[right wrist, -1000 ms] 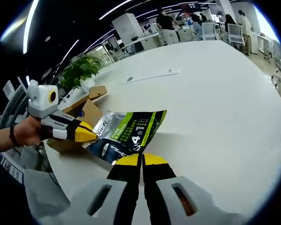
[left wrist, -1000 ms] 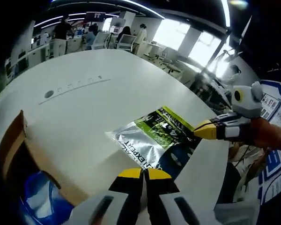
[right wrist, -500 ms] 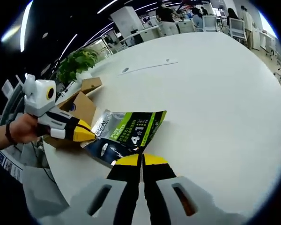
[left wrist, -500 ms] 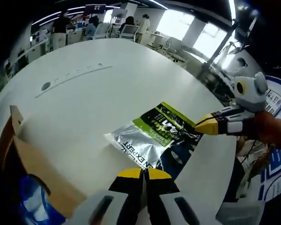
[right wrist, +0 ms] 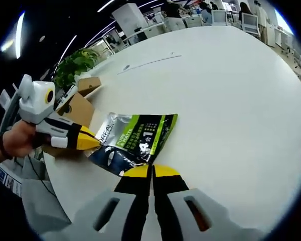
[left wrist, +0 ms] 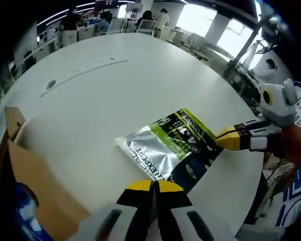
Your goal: Operate the shoe box by opening the lid, removing the specified soft item, and placing it in the target area until the item is outside and the box remains undamaged.
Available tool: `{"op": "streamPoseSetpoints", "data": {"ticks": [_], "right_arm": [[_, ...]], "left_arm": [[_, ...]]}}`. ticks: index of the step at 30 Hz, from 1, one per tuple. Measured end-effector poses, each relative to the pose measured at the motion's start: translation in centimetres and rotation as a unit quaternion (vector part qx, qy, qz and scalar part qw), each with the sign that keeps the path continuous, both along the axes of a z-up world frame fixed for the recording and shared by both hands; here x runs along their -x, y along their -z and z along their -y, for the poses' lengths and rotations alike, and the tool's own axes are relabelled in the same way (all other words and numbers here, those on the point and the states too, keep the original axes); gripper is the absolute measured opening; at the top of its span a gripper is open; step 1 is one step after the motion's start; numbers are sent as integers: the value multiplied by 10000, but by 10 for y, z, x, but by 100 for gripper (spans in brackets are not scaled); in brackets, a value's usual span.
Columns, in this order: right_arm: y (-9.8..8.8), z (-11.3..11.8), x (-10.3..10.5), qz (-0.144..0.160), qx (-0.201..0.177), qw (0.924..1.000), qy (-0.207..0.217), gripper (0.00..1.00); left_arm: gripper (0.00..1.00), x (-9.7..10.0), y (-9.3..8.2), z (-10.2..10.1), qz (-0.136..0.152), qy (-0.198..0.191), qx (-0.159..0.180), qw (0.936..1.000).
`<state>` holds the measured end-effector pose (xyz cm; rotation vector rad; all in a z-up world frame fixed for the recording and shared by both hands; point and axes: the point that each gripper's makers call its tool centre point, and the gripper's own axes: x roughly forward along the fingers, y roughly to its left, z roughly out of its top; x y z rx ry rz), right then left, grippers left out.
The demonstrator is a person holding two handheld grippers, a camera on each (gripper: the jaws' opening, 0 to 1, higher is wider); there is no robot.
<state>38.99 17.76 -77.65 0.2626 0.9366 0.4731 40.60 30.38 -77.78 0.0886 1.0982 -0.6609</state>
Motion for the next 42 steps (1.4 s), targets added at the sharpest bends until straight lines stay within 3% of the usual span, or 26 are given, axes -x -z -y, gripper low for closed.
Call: {"op": "streamPoseSetpoints", "data": {"ticks": [2,5,12,16,20,22,25,29,32,35,42], "right_arm": [[1,0,-3,2,16,10000,32,0],[1,0,-8,26,37,10000,63,0],[6,3,-8,10,79,9999,81,2],[5,3,-5,66,225,9997,-13,3],[5,5,-5,62,291,9996,-5,5],[4,8,-3,59,357,9993,-1,7],[1,12,-1,93,450,9989,-23,9],[-3,16,1,107,473,9988,38,10],[-8,17,2,148,527,9985,56,10],[-15,18,2,210,564,9982,77,10],[-34,11,-1,369,624,9973,66,9]], "left_arm": [[1,-6,1,1,-20,-306,46,9995],[2,-8,5,0,-2,-428,-65,9991],[9,-5,4,-3,38,-441,-214,9988],[21,1,2,3,41,-340,-154,9993],[21,5,-1,0,142,-261,-258,9992],[21,5,-4,-1,156,-286,-237,9992],[24,5,-12,4,8,-498,109,9987],[24,6,-19,-2,186,-374,-26,9991],[25,5,-26,-3,242,-409,113,9988],[25,4,-33,-12,501,-231,-147,9984],[25,5,-52,-16,650,-246,43,9976]]}}
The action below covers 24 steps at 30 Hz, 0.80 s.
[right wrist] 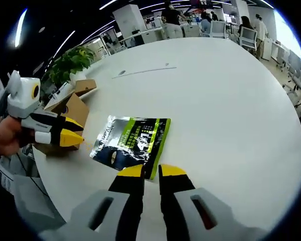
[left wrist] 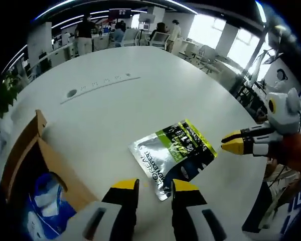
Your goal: Operate the shoe box by opening the lid, removing the specified soft item, and placing it in the target area until the item is outside and the box remains undamaged.
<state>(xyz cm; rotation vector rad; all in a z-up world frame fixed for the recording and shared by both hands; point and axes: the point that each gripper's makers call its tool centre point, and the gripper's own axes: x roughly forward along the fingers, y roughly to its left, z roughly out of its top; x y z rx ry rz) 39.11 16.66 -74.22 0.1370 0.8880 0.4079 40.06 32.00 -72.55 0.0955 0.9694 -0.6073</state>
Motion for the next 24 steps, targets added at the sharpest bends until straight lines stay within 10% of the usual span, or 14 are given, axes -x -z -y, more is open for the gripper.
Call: {"op": "streamPoseSetpoints", "data": {"ticks": [24], "right_arm": [[-73,-111,-25,671,-90,9962,-544,9]], "left_arm": [[26,-10,-69,-96,703,-577,502,9946]]}}
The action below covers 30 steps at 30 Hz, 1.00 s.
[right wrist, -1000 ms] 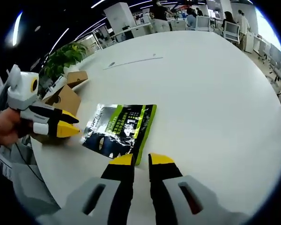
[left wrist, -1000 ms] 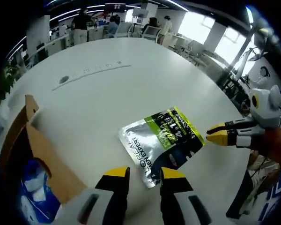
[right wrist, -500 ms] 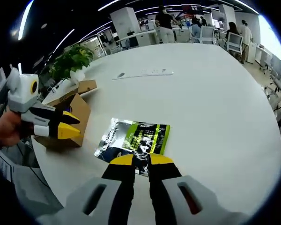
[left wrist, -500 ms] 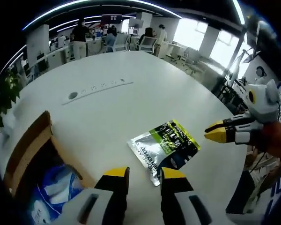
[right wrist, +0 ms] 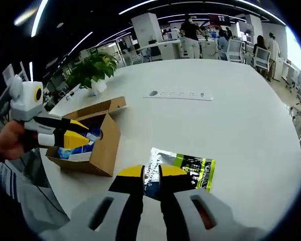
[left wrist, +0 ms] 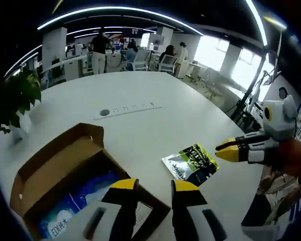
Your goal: Operate the shoe box by opening the lid, removing the specified soft item, and placing it in the target area until the item is outside and the box remains undamaged.
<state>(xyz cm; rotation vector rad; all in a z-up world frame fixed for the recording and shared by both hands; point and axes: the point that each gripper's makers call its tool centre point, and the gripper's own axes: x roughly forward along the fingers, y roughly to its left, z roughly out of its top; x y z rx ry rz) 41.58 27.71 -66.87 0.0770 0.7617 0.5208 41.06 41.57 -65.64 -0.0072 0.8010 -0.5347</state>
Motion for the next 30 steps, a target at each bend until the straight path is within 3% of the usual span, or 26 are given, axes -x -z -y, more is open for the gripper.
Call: {"op": "streamPoseSetpoints", "data": {"ticks": [10,19,24,30], "right_arm": [[-6,-74,2,61,-34,9988,-494,9],[1,-134,17,-6,-30,9953,-968,9],[5,-159,22,-38,-41,9931,-1168,9],[10,-183,27,-82,-59,9905,-1370,9]], "left_arm": [[26,14,-6,-82,82,-532,16,9985],[26,41,4,-156,-11,-1047,28,9945],[26,57,10,-186,-92,-1369,128,9905],[26,71,14,-206,-100,-1552,151,9877]]}}
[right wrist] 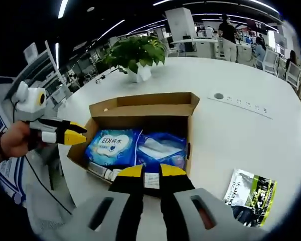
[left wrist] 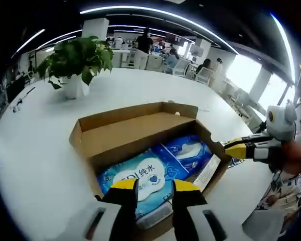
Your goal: Operate the shoe box by opening the lid, removing the specified soft item, and placing it in the target area until the item is outside and the box remains undamaged.
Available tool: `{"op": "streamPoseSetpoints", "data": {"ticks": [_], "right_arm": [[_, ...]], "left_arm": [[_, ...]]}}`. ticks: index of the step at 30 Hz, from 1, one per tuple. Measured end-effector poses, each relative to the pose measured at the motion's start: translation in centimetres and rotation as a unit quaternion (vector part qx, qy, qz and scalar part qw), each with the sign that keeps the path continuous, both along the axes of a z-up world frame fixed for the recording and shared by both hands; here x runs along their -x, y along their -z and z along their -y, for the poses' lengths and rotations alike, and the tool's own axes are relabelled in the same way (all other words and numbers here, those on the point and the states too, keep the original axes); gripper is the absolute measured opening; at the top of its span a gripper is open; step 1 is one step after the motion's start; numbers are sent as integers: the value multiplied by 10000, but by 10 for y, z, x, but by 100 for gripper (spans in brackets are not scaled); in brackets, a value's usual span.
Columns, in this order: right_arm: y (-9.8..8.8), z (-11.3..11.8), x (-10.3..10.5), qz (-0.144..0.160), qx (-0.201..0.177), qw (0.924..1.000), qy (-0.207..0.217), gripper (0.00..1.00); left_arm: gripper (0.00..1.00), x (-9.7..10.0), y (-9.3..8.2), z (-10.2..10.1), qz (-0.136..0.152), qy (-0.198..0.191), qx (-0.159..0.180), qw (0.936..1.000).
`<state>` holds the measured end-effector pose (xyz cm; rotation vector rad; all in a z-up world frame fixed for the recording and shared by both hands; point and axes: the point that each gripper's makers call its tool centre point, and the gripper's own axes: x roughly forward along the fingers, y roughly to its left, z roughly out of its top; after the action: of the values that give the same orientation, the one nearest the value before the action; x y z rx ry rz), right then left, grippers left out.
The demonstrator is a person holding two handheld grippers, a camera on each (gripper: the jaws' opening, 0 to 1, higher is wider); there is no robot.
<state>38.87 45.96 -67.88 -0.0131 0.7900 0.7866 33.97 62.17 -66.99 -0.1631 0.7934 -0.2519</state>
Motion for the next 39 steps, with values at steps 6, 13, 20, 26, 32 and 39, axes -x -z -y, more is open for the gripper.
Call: {"op": "streamPoseSetpoints", "data": {"ticks": [6,13,20,26,32,39], "right_arm": [[2,-19,0,-30,-27,9999,-131,9],[7,-32,-2,-87,-46,9997,-236,9],[12,-45,-9,-161,-55,9993,-348,9],[13,-54,-18,-200,-114,9991,-354,9],[20,-67,-25,-263,-146,9987,-412,10],[27,-84,-26,-381,-215,9980,-460,10]], "left_arm": [[26,8,7,-16,-84,-189,107,9997],[26,10,8,-25,-95,-293,170,9994],[26,12,7,-27,-66,-352,249,9990],[26,18,9,-33,-77,-420,312,9986],[27,22,13,-41,-97,-568,412,9975],[28,28,10,-48,-18,-630,435,9971]]}}
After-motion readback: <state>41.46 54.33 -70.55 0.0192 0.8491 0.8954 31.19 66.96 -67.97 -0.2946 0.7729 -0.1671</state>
